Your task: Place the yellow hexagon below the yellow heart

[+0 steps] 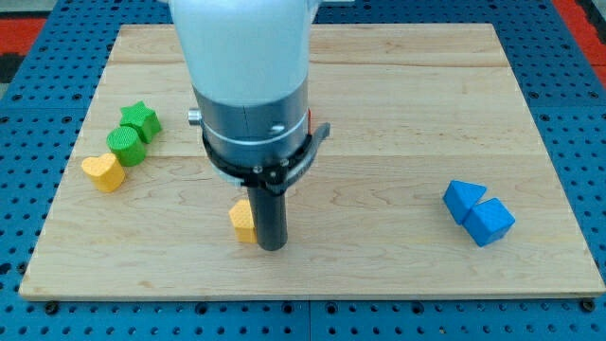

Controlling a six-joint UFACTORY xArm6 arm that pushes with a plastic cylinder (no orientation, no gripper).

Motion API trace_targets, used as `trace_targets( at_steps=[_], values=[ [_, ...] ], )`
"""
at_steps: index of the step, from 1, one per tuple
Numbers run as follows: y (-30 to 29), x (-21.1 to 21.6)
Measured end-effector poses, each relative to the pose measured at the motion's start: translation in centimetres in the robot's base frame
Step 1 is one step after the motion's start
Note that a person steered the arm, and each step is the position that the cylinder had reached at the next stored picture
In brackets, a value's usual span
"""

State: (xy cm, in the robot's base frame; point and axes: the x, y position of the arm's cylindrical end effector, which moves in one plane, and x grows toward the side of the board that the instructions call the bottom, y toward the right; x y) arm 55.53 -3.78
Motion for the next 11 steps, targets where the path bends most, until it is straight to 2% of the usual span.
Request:
trace_targets(
  at_steps=[1,2,3,4,5,7,8,9,10,11],
  values=[
    [-0.5,-2.5],
    [-9.7,-2.6],
    [-12.5,-2.7],
    [-8.8,0.4],
    [-13.8,3.1],
    [-15.8,-1.0],
    [-15.8,-1.7],
    [-13.8,-1.5],
    [-5.3,-1.6],
    [4.1,-6.0]
  ],
)
